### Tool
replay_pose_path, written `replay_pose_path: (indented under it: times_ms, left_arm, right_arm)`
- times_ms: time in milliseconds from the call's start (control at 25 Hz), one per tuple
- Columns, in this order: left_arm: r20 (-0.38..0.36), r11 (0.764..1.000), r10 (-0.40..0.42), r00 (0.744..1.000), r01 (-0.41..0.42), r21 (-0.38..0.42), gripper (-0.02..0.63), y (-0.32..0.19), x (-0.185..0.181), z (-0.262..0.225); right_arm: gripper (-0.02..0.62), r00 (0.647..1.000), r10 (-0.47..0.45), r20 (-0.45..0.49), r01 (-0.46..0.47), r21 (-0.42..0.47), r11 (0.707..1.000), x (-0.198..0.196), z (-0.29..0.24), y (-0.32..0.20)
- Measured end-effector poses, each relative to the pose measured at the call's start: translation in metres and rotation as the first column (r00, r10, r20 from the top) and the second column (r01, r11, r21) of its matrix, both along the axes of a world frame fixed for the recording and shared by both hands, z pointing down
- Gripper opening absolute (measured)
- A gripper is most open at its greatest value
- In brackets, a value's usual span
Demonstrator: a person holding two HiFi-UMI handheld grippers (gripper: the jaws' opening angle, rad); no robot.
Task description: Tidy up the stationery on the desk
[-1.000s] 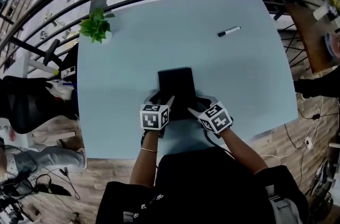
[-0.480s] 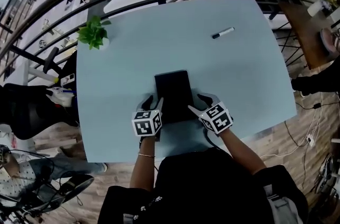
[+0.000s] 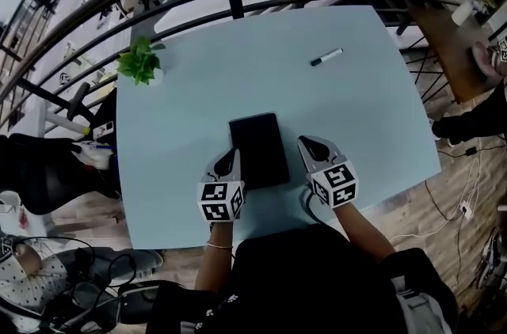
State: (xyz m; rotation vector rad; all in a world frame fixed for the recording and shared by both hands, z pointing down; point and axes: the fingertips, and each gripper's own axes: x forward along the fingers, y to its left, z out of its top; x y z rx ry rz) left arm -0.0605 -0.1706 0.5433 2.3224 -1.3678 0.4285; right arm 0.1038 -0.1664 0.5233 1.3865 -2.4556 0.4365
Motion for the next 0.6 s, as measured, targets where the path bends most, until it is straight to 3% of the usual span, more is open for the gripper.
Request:
replay_pose_path:
  times_ms: [320,600]
  left_arm:
    - [-0.033,0.990,0.104,0.994,-0.101,0.097,-0.008,0.002,0.034,-0.044]
    - [-0.024,0.968,0.202,0.979,-0.196,0.159,-0.008,0.000,0.059,-0.066]
  right_arm:
    - [0.008,0.997,0.056,0.051,-0.060,0.075,0.995,0.013,-0.034,0.002]
    - [0.008,0.990,0.133,0.052,-0.140,0.163,0.977,0.039,-0.073,0.007]
